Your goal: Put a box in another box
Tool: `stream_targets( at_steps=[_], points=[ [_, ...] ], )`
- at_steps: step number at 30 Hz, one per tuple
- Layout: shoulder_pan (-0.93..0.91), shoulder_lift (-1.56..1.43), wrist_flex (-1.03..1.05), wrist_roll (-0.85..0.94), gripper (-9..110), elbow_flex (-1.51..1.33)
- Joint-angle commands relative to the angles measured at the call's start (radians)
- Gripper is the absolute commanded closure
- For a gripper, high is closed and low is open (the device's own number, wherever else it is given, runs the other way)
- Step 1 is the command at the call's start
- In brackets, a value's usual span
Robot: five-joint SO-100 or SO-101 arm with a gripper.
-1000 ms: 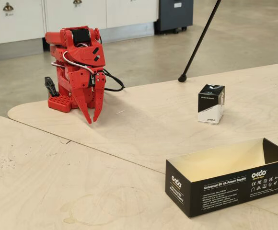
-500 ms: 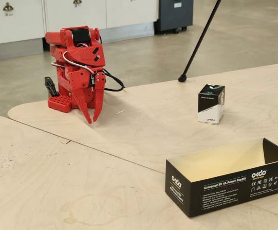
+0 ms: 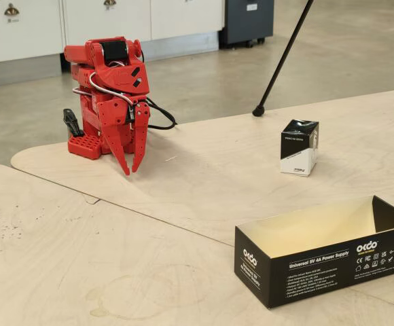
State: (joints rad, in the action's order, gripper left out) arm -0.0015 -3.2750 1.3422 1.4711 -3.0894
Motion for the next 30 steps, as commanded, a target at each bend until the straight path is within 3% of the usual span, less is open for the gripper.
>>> stream_targets(
  at_steps=[1,13,18,21,23,27,30],
  points=[
    [0.018,0.003,0.058,0.038,102,0.006],
    [0.046,0.003,0.04,0.032,102,0.006],
    [0.018,0.003,-0.232,-0.399,85,0.083],
    [0.087,0.123,-0.235,-0.554,80,0.307],
    [0.117,0.382,-0.233,-0.676,78,0.554],
    [0.164,0.963,-0.035,-0.973,72,1.189],
    [0.261,1.178,0.091,-1.163,68,1.491]
  ],
)
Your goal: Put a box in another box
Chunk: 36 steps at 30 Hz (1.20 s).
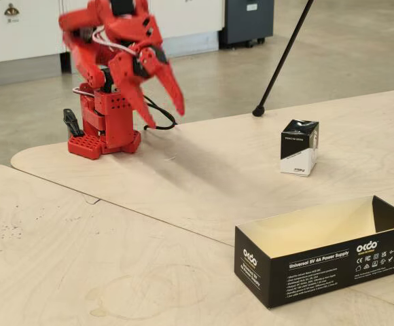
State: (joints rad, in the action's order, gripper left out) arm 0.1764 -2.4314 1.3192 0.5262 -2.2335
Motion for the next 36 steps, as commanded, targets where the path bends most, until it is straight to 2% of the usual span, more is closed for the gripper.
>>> stream_targets(
  at_steps=[1,4,9,19,26,36],
  points=[
    [0.123,0.376,0.14,-0.275,67,0.692],
    [0.238,0.485,0.198,-0.42,62,0.821],
    [0.42,0.578,0.219,-0.534,60,0.946],
    [0.726,0.749,0.23,-0.798,58,0.948],
    [0.833,0.894,0.12,-0.785,57,0.969],
    [0.819,1.081,0.014,-0.709,56,1.022]
  ],
)
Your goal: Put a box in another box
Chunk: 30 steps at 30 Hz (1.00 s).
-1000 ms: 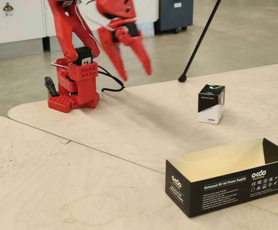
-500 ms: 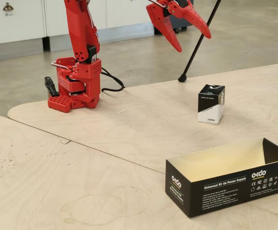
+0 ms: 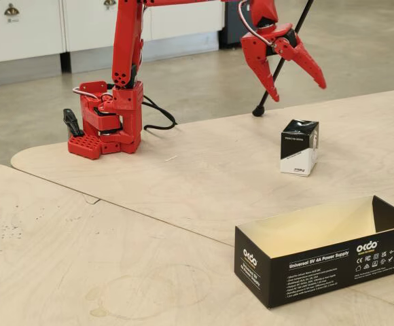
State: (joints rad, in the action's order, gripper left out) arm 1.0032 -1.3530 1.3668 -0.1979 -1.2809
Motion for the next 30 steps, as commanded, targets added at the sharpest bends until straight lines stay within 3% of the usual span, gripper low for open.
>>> stream_targets(
  at_steps=[1,18,30],
  points=[
    [-0.012,0.017,-0.043,0.021,56,0.069],
    [-0.087,0.183,-0.179,0.183,57,0.0],
    [-0.097,0.181,-0.178,0.201,87,-0.018]
  ],
)
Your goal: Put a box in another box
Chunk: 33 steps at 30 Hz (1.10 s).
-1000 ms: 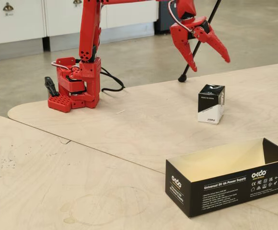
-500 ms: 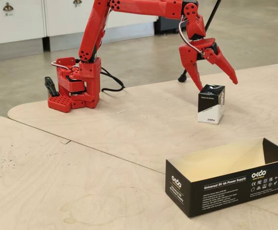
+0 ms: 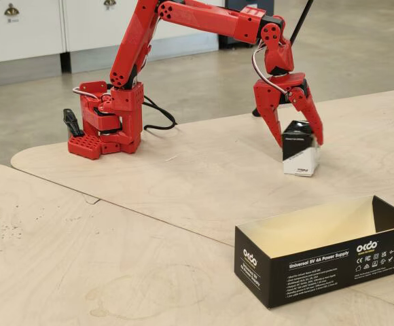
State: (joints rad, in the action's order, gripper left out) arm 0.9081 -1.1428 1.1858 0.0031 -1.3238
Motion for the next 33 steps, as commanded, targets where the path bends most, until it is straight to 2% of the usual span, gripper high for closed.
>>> stream_targets(
  at_steps=[1,6,12,16,23,33],
  points=[
    [-0.006,-0.032,0.017,-0.002,88,0.044],
    [-0.1,-0.063,0.135,0.021,90,0.252],
    [-0.268,-0.025,0.199,0.149,90,0.584],
    [-0.368,-0.005,0.133,0.221,90,0.67],
    [-0.525,0.138,-0.071,0.224,90,0.782],
    [-0.615,0.282,-0.206,0.284,90,0.838]
  ],
)
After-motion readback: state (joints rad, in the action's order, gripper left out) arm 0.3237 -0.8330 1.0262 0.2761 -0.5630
